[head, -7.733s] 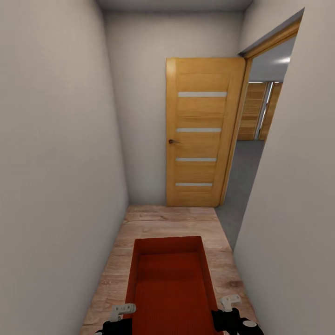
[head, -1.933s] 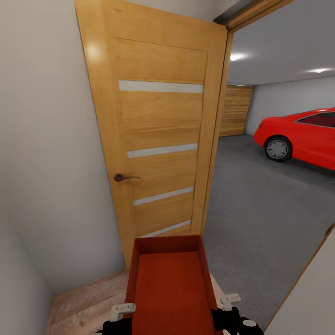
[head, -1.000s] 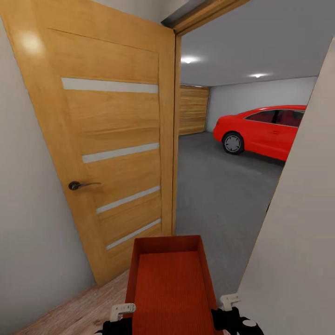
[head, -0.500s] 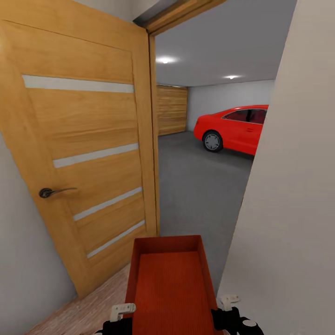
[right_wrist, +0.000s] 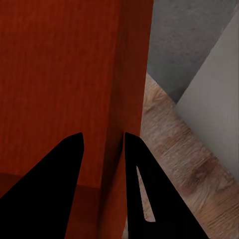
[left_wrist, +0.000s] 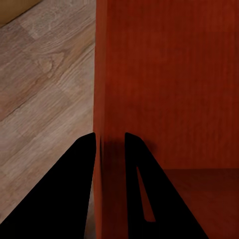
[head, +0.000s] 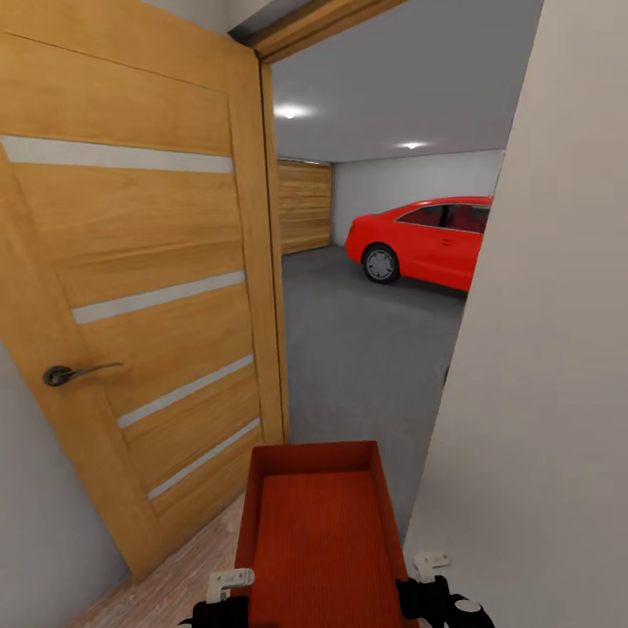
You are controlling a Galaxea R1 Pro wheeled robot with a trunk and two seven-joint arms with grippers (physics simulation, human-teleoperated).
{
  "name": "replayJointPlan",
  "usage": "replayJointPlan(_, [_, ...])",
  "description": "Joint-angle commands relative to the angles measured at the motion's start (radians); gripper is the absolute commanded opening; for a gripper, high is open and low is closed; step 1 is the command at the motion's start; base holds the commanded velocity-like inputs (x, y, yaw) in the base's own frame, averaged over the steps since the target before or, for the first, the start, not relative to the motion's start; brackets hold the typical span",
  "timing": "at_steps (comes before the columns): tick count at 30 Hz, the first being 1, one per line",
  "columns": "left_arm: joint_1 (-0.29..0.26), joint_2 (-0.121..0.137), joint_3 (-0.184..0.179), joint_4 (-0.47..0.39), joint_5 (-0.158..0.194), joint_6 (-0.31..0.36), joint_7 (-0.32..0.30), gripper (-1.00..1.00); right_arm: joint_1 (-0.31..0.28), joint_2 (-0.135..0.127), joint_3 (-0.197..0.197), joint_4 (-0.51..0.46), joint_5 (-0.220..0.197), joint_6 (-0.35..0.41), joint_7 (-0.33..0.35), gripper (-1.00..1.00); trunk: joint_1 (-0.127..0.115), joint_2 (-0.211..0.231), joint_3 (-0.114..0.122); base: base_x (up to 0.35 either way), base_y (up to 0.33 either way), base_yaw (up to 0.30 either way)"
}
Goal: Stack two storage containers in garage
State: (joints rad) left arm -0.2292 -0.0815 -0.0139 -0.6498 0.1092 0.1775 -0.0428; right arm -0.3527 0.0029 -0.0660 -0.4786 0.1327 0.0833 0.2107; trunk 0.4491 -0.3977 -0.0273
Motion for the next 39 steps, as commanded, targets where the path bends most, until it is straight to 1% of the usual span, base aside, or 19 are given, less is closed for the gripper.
replayJointPlan(1, [-0.001,0.023,0.083,-0.004,-0.002,-0.044,0.052,-1.00,0.000,0.000,-0.003,0.000,0.007,0.006,0.058,-1.00,0.001,-0.002,-0.002,0.127,0.289,-0.002])
replayJointPlan(31, [-0.001,0.023,0.086,-0.004,-0.002,-0.046,0.052,-1.00,0.000,-0.001,-0.003,0.000,0.007,0.006,0.058,-1.00,0.001,-0.002,-0.002,0.118,0.275,0.000])
replayJointPlan(39, [-0.001,0.025,0.087,-0.005,-0.002,-0.046,0.052,-1.00,0.000,-0.001,-0.003,0.000,0.007,0.006,0.058,-1.00,0.001,-0.002,-0.002,0.027,0.052,0.000])
